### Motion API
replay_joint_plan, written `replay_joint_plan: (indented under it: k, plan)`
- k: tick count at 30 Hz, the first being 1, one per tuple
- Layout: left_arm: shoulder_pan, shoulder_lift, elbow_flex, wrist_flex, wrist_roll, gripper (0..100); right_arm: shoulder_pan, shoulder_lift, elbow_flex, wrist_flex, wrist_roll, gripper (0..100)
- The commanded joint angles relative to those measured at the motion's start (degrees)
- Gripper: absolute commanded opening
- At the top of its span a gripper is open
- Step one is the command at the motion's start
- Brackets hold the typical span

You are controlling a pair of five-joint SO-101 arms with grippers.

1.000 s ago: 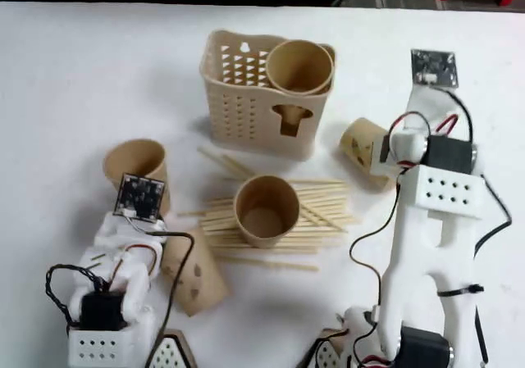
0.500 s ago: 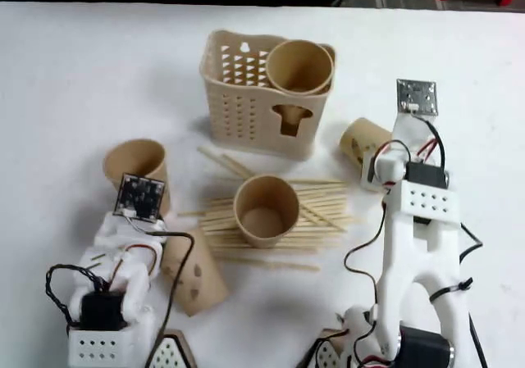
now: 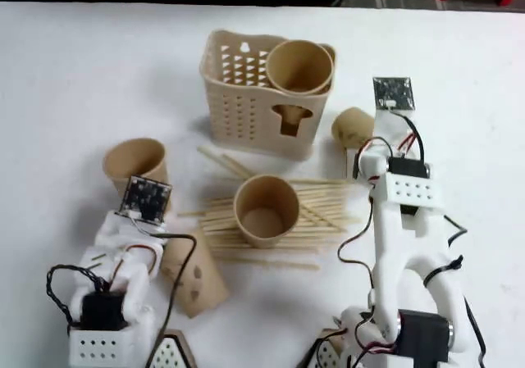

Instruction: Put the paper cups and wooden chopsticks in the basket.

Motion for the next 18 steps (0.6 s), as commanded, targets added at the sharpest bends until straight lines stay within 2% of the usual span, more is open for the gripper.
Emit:
replay_joint_plan:
  k: [1,9,18]
  plan:
    - [-0.22,-0.04,-0.18,-1.14,-0.97,3,0.31,-4.88,-2.64,1.98,3.16,2.0]
    - [-0.22,-0.04,-0.18,-1.14,-1.05,3,0.22,-20.09,-3.16,7.78,10.11,2.0]
    - [-0.13,-0.04,-0.18,-1.14,-1.14,3,0.22,-28.62,-17.32,19.38,17.93,2.0]
